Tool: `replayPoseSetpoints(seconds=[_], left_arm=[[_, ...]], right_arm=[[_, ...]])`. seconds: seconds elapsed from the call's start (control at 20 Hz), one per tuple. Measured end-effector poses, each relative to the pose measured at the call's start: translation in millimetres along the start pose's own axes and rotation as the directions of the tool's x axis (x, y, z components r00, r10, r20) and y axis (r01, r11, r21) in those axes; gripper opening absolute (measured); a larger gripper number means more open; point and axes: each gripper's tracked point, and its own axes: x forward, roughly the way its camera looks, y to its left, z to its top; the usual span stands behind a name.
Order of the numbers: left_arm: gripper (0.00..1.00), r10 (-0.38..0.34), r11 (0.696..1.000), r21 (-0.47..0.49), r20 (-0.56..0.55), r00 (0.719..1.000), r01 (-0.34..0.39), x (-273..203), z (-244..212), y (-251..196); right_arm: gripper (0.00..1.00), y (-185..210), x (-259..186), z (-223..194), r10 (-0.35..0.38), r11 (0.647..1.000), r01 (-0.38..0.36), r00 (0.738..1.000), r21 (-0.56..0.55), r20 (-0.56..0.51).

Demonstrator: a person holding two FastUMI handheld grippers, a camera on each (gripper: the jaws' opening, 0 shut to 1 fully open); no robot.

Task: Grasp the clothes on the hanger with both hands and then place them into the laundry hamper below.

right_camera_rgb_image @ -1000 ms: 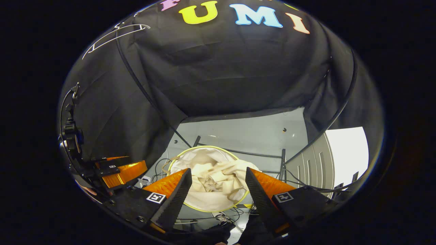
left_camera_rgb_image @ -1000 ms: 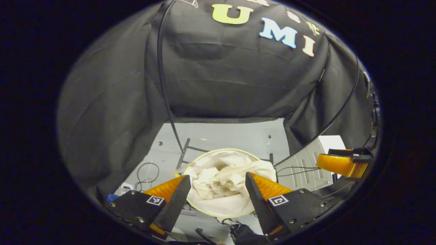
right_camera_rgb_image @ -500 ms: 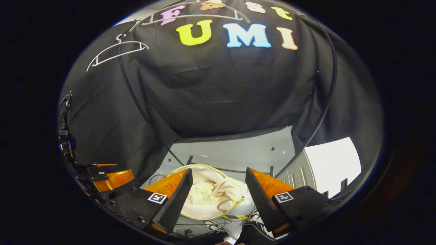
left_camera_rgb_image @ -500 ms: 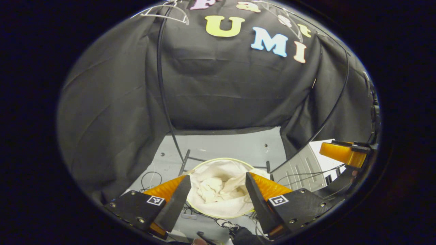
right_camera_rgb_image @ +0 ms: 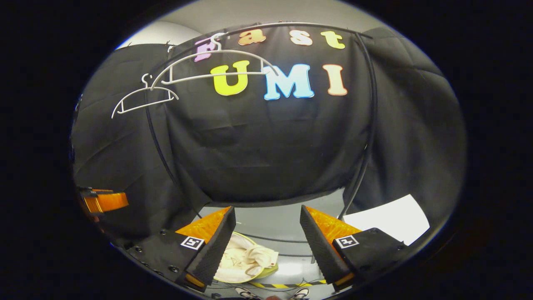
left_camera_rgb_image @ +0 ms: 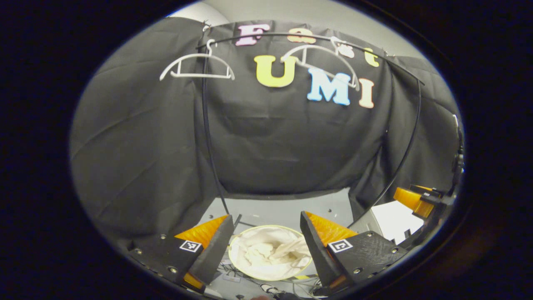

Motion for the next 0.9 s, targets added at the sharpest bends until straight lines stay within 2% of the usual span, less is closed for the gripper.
replayPoseSetpoints(seconds=[0.2,0.25,0.3,0.35,0.4,0.45,0.5,0.55,0.65,0.75,0.9], left_arm=[[0.92,0.029,0.999,-0.028,0.104,0.994,-0.027,-41,48,-40],[0.92,0.035,0.999,-0.043,0.145,0.989,-0.029,-52,59,-52],[0.92,0.037,0.998,-0.057,0.196,0.98,-0.026,-65,66,-68],[0.92,0.045,0.998,-0.063,0.245,0.969,-0.03,-75,73,-80],[0.92,0.055,0.998,-0.058,0.285,0.957,-0.04,-88,80,-93],[0.91,0.066,0.997,-0.049,0.326,0.943,-0.053,-100,89,-103],[0.91,0.076,0.997,-0.051,0.362,0.929,-0.061,-113,97,-114],[0.91,0.08,0.996,-0.066,0.399,0.913,-0.059,-121,106,-122],[0.92,0.07,0.994,-0.104,0.462,0.884,-0.025,-138,125,-142],[0.91,0.068,0.994,-0.106,0.504,0.861,-0.016,-157,137,-153],[0.91,0.093,0.995,-0.09,0.528,0.844,-0.052,-179,145,-153]], right_arm=[[0.98,-32,-26,27,0.03,0.999,-0.029,0.997,-0.015,0.067],[0.98,-47,-29,37,0.019,0.999,-0.016,0.996,-0.035,0.091],[0.98,-62,-33,45,0.002,0.998,0.005,0.993,-0.057,0.115],[0.94,-71,-38,53,0.002,0.997,0.009,0.99,-0.074,0.143],[0.98,-79,-44,63,0.01,0.997,0.005,0.985,-0.082,0.17],[0.98,-87,-51,73,0.015,0.997,0.001,0.981,-0.082,0.196],[0.98,-99,-57,84,0.017,0.997,-0.002,0.976,-0.072,0.218],[0.93,-108,-63,95,0.018,0.998,-0.005,0.97,-0.055,0.244],[0.93,-123,-77,111,0.013,1.0,-0.009,0.959,-0.014,0.284],[0.93,-132,-90,124,0.012,1.0,-0.02,0.948,0.019,0.319],[0.92,-143,-102,129,0.001,0.999,-0.018,0.943,0.049,0.334]])
